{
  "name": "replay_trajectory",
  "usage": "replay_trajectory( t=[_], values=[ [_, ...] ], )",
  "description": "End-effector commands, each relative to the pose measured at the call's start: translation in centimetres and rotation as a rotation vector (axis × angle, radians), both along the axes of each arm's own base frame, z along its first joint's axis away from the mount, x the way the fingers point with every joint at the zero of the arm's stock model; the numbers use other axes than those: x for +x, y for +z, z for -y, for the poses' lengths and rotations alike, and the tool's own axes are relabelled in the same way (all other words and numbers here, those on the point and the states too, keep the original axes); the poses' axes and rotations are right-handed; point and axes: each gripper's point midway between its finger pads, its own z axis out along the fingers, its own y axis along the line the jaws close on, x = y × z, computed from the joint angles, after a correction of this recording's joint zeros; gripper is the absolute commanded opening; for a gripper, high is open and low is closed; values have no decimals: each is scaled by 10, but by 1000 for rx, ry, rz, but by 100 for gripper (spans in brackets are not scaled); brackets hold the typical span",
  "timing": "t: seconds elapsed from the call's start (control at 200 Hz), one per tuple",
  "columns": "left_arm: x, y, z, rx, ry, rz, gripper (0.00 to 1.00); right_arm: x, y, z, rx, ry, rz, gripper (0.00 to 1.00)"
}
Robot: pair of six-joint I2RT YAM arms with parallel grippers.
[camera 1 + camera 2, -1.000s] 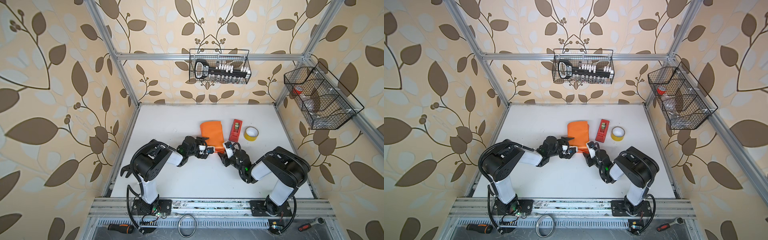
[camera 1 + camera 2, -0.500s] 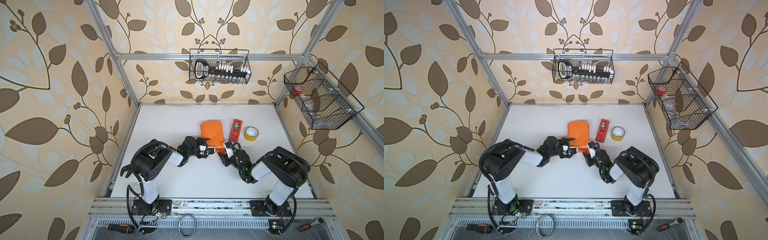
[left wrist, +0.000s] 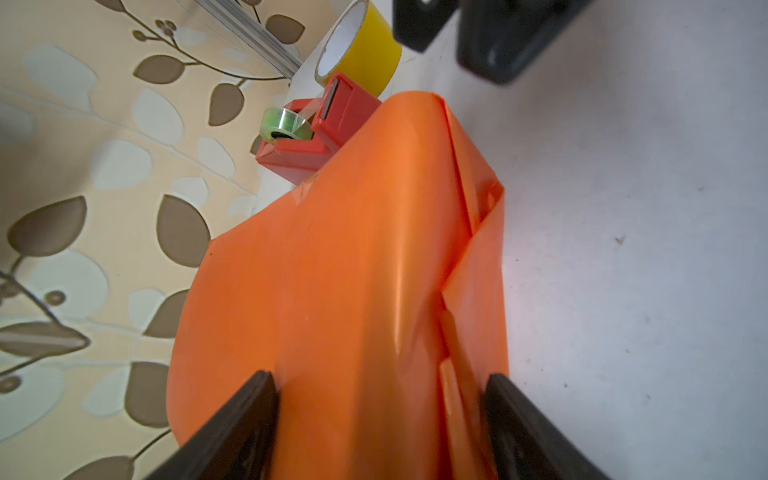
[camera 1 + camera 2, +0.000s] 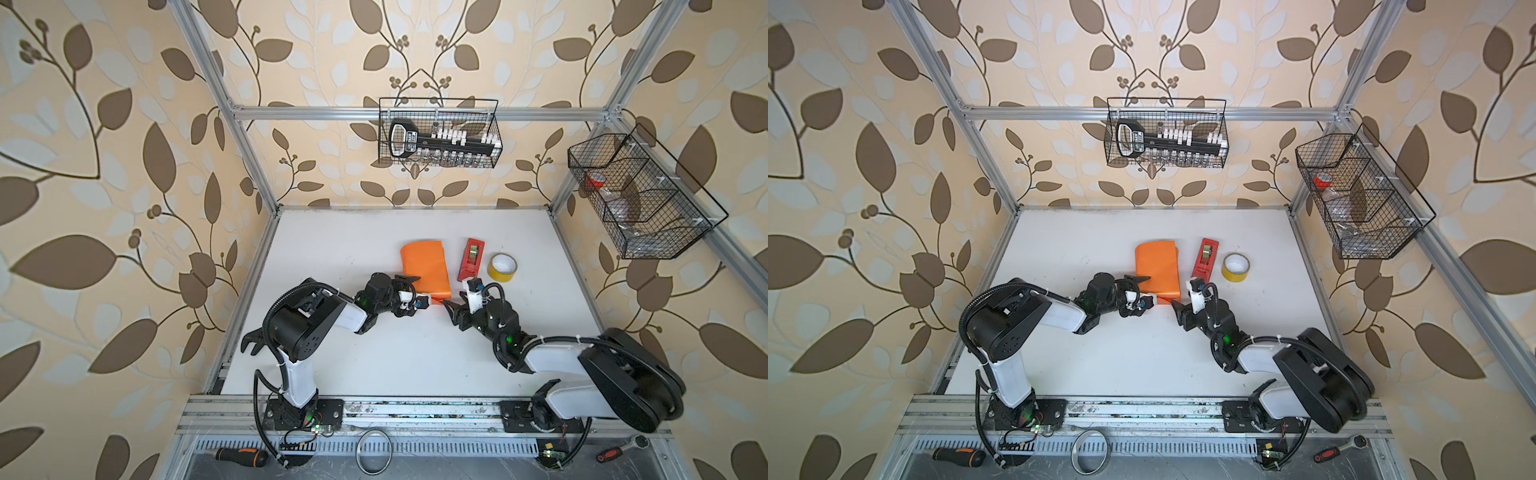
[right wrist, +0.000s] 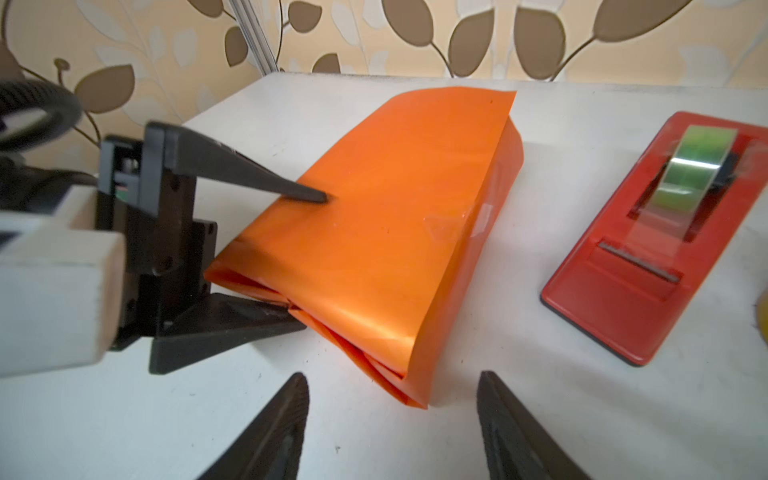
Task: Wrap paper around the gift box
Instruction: 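Move the right gripper to the red tape dispenser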
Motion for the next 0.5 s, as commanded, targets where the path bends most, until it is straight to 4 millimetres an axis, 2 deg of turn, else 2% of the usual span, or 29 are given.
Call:
replay_trajectory(
  t=[0.0, 0.175, 0.305, 0.405, 0.5],
  values=[
    [-15, -55, -24, 176, 1, -85, 78, -3, 3, 8, -3, -5, -101, 69],
    [-15, -56, -25, 178, 3, -86, 78, 11, 32, 44, 118, -112, -208, 76],
    [-15, -57, -25, 178, 1, -89, 78, 29, 48, 77, 206, -227, -298, 81],
    [-15, -56, -25, 176, 1, -86, 78, 45, 46, 99, 244, -315, -391, 77],
    [-16, -55, -25, 176, 1, -85, 78, 60, 40, 106, 296, -333, -467, 72]
  ],
)
